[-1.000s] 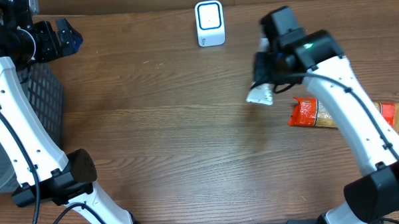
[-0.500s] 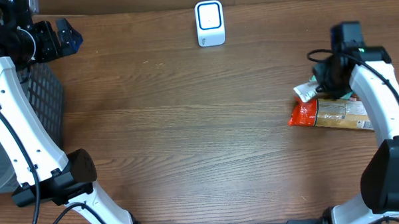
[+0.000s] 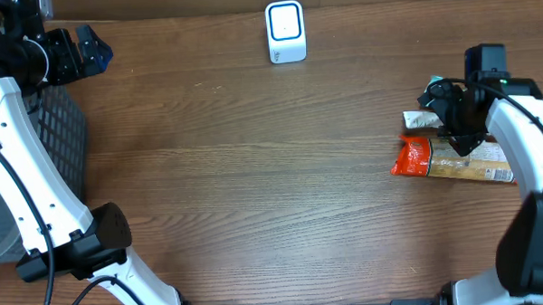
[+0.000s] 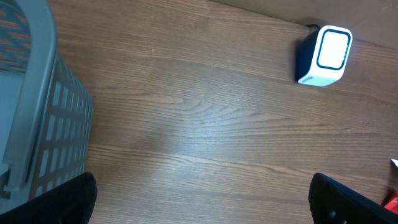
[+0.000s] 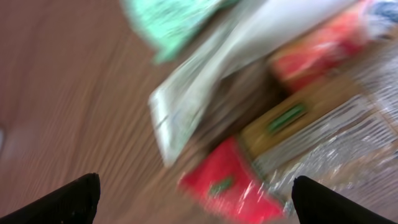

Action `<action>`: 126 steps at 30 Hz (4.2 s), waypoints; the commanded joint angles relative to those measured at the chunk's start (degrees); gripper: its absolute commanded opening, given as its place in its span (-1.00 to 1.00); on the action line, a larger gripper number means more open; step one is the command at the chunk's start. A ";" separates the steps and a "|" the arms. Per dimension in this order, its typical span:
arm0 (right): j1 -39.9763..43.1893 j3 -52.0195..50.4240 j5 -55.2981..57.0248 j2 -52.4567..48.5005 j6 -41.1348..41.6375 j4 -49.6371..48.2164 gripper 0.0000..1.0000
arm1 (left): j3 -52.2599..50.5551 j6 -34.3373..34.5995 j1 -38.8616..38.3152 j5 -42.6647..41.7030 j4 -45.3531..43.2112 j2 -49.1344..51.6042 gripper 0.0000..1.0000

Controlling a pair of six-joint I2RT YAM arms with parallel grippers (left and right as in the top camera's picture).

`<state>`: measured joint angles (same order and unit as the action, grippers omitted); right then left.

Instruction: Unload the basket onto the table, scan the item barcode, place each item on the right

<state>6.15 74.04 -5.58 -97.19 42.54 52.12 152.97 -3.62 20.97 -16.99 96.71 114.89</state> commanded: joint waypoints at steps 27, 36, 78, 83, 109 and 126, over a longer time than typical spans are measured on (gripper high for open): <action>-11.50 -0.13 -5.42 43.85 -30.86 8.52 1.00 | 0.09 -1.11 -0.42 -0.44 0.09 0.13 0.99; -12.52 -29.44 -3.04 58.69 -30.82 -23.19 1.00 | 0.09 -1.11 -0.42 -0.44 0.09 0.13 0.99; -12.52 -73.57 7.89 97.02 -30.60 -47.50 1.00 | 0.09 -1.11 -0.42 -0.44 0.09 0.13 0.99; -12.52 -73.57 7.89 97.02 -30.60 -47.50 1.00 | 0.09 -1.11 -0.42 -0.44 0.09 0.13 0.99; -12.52 -73.57 7.89 97.02 -30.60 -47.50 1.00 | -11.80 -1.11 -2.21 -0.44 -0.07 -17.11 0.99; -12.52 -73.57 7.89 97.02 -30.60 -47.50 1.00 | -56.46 -1.07 -7.23 -0.66 0.09 -57.61 0.99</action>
<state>-6.09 1.04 1.76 -0.73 11.99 4.75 101.97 -3.62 13.93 -17.21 96.84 61.54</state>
